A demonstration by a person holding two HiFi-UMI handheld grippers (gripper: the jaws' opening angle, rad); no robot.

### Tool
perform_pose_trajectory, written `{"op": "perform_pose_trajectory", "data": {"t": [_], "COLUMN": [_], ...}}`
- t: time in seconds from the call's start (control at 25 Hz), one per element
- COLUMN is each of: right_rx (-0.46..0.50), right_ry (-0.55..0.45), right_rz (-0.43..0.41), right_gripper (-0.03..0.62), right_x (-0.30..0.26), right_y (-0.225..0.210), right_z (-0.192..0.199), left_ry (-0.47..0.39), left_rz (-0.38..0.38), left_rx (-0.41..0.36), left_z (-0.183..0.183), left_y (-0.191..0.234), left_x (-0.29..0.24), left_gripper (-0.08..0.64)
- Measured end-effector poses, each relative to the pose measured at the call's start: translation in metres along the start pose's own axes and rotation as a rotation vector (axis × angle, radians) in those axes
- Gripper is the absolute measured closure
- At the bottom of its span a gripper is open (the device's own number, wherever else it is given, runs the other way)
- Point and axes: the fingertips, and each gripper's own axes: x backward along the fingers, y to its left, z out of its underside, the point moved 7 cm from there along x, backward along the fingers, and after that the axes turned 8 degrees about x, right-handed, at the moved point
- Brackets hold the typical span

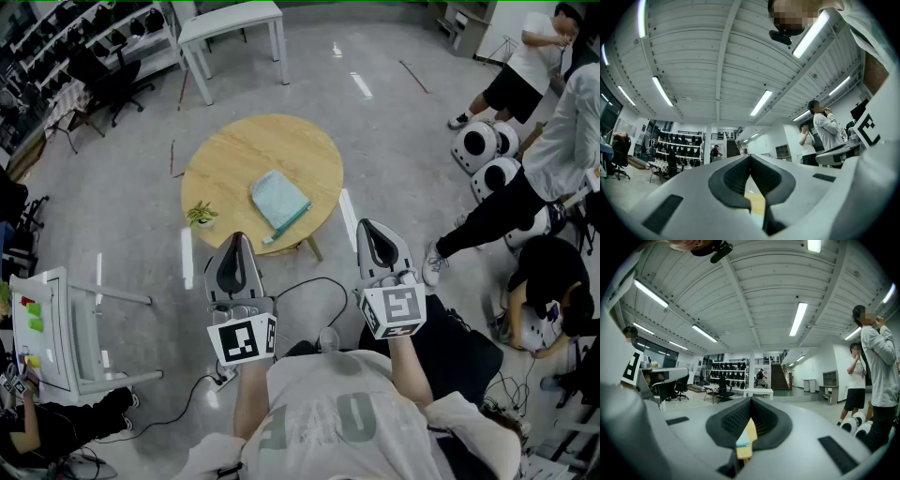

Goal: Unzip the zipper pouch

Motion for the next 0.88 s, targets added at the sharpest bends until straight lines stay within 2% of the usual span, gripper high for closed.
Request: {"op": "perform_pose_trajectory", "data": {"t": [0.36,0.52,0.88], "right_rx": [-0.037,-0.085,-0.059], "right_ry": [0.031,-0.001,-0.009], "right_rz": [-0.051,-0.074,-0.069], "right_gripper": [0.563,0.563,0.563], "right_x": [0.003,0.0,-0.028], "right_y": [-0.001,-0.004,-0.017], "right_z": [0.015,0.014,0.017], "left_ry": [0.026,0.038,0.025], "left_rz": [-0.006,-0.011,0.04], "left_rx": [0.005,0.011,0.001], "left_z": [0.007,0.008,0.017], "left_y": [-0.013,-0.015,-0.014], "left_x": [0.006,0.005,-0.027], "left_gripper": [0.531,0.532,0.531]}}
